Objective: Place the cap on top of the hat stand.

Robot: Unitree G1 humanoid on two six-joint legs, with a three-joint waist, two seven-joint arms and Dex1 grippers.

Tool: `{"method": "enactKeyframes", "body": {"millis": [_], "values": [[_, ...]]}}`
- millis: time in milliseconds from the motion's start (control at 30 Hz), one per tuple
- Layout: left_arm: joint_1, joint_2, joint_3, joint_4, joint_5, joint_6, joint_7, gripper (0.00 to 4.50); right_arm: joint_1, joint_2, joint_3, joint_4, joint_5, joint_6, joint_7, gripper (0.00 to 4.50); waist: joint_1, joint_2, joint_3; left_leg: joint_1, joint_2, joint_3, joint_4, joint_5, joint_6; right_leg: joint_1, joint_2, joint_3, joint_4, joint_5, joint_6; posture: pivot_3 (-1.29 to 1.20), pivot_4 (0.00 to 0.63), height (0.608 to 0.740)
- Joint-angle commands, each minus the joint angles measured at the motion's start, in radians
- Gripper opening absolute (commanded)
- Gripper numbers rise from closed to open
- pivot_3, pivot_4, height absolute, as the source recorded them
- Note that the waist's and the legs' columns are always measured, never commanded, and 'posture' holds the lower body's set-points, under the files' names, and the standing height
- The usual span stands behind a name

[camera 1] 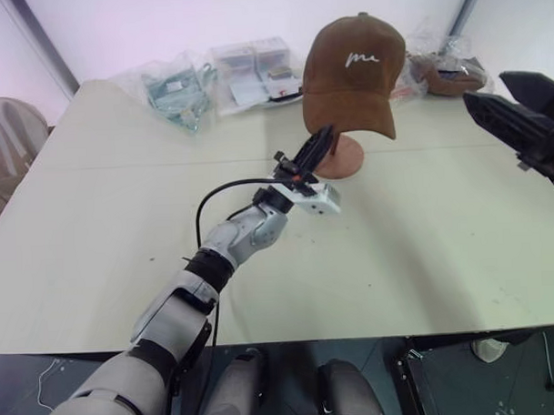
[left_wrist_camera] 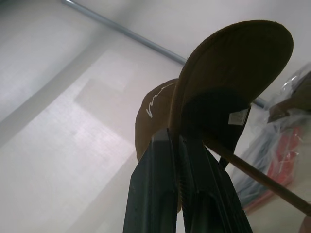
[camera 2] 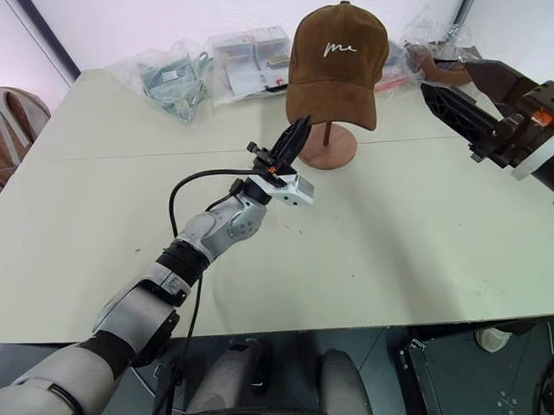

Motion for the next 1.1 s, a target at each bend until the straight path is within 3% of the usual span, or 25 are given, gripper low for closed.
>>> {"method": "enactKeyframes", "body": {"millis": [33, 267, 367, 567, 767, 933, 1100], "values": [[0.009, -0.005, -0.005, -0.013, -0.031, -0.031, -0.027, 0.01, -0.017, -0.028, -0.002, 0.006, -0.015, -0.032, 0.017, 3.35, 0.0, 0.0, 0.0, 0.0, 0.0, 0.0, 0.0, 0.0, 0.0, 0.0, 0.0, 0.0, 0.0, 0.0, 0.0, 0.0, 0.15, 0.74], [0.03, 0.002, -0.007, -0.023, -0.045, -0.029, -0.062, 0.01, -0.022, -0.031, 0.006, 0.018, -0.025, -0.043, 0.035, 3.35, 0.0, 0.0, 0.0, 0.0, 0.0, 0.0, 0.0, 0.0, 0.0, 0.0, 0.0, 0.0, 0.0, 0.0, 0.0, 0.0, 0.15, 0.74], [0.041, 0.006, -0.005, -0.027, -0.044, -0.015, -0.075, 0.98, -0.021, -0.031, 0.011, 0.023, -0.033, -0.049, 0.045, 3.35, 0.0, 0.0, 0.0, 0.0, 0.0, 0.0, 0.001, 0.0, 0.0, 0.0, 0.0, 0.0, 0.0, 0.0, 0.0, 0.0, 0.15, 0.74], [0.058, 0.018, -0.007, -0.028, -0.042, -0.001, -0.111, 4.07, -0.023, -0.034, 0.02, 0.032, -0.044, -0.056, 0.064, 3.35, 0.0, 0.0, 0.0, 0.0, 0.0, 0.0, 0.001, 0.0, 0.0, 0.0, 0.0, 0.0, 0.0, 0.0, 0.0, 0.0, 0.15, 0.74], [0.099, 0.035, 0.003, -0.048, -0.122, -0.049, -0.245, 4.07, -0.028, -0.04, 0.036, 0.046, -0.064, -0.059, 0.092, 3.35, -0.001, 0.0, 0.0, 0.0, 0.0, 0.0, 0.001, 0.0, 0.0, 0.0, 0.0, 0.0, 0.0, 0.0, 0.0, 0.0, 0.15, 0.74], [0.174, 0.069, 0.064, -0.179, -0.4, -0.041, -0.563, 4.07, -0.036, -0.048, 0.06, 0.066, -0.092, -0.064, 0.13, 3.35, -0.002, 0.001, 0.0, 0.0, 0.0, 0.0, 0.001, 0.0, 0.0, 0.0, 0.0, 0.0, 0.0, 0.0, 0.0, 0.0, 0.15, 0.74], [0.22, 0.147, 0.166, -0.424, -0.731, 0.178, -0.908, 4.07, -0.025, -0.077, 0.078, 0.088, -0.129, -0.064, 0.193, 3.35, -0.003, 0.001, 0.0, 0.0, 0.0, 0.0, 0.001, 0.0, 0.0, 0.0, 0.0, 0.001, 0.0, 0.0, 0.0, 0.0, 0.15, 0.74]]}}
